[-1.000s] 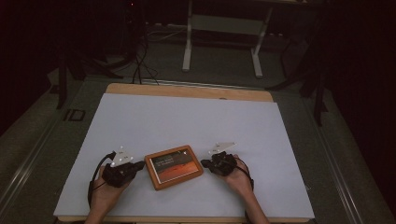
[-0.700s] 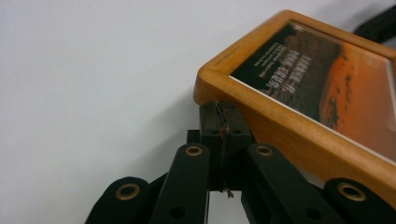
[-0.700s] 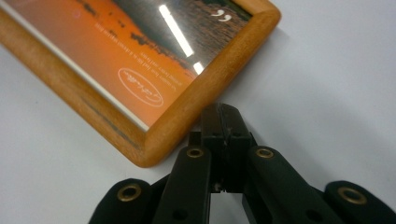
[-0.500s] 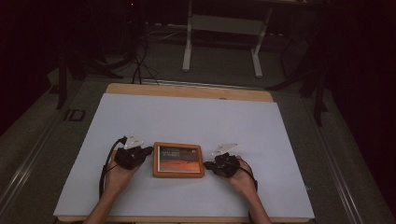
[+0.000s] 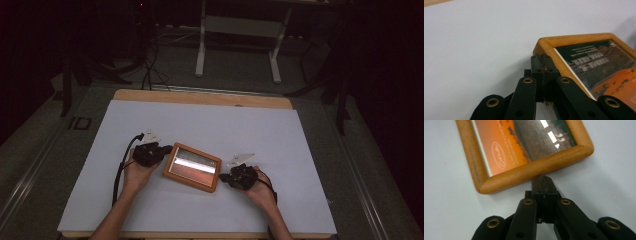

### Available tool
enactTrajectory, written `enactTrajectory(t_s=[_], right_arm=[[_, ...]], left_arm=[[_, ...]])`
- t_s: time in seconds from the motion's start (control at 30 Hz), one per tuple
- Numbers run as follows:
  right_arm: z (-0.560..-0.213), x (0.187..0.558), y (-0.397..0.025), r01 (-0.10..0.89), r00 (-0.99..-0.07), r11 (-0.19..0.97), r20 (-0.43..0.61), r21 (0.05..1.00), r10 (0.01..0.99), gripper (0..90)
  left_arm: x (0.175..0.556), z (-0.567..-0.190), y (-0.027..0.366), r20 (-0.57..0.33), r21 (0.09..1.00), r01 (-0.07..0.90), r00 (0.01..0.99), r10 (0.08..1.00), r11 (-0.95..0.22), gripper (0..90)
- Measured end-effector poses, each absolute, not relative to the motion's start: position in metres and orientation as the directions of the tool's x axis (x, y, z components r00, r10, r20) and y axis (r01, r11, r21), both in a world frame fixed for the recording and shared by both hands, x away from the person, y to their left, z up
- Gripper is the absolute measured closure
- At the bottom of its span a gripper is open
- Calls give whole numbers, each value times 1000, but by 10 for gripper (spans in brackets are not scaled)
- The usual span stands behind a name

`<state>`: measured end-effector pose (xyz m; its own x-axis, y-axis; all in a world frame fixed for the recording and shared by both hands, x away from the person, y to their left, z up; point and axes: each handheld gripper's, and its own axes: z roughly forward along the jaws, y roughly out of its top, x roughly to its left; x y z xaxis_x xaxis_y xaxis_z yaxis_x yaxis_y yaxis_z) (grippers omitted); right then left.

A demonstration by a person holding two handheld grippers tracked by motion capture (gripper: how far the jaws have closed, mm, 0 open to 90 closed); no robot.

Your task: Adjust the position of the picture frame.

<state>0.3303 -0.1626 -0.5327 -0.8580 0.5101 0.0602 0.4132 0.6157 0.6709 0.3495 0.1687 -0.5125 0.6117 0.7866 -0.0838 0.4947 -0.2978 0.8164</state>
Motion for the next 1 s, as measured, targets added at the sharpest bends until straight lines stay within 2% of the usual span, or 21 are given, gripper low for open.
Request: enactTrajectory(t_s=[0.23, 0.37, 0.7, 1.0], right_arm=[[-525, 341, -164, 413, -839, 579, 47, 703, 541, 898], [-523, 346, -159, 411, -829, 569, 32, 712, 558, 898], [-514, 365, -152, 410, -794, 524, 10, 747, 608, 898], [-519, 389, -139, 431, -783, 531, 9, 730, 623, 898]], left_arm=[[326, -509, 175, -96, 831, 487, 602, 793, -270, 899], [313, -502, 177, -57, 838, 454, 626, 778, -303, 899], [288, -497, 180, -55, 832, 440, 671, 740, -337, 899], [261, -500, 171, -54, 818, 434, 713, 699, -379, 899]])
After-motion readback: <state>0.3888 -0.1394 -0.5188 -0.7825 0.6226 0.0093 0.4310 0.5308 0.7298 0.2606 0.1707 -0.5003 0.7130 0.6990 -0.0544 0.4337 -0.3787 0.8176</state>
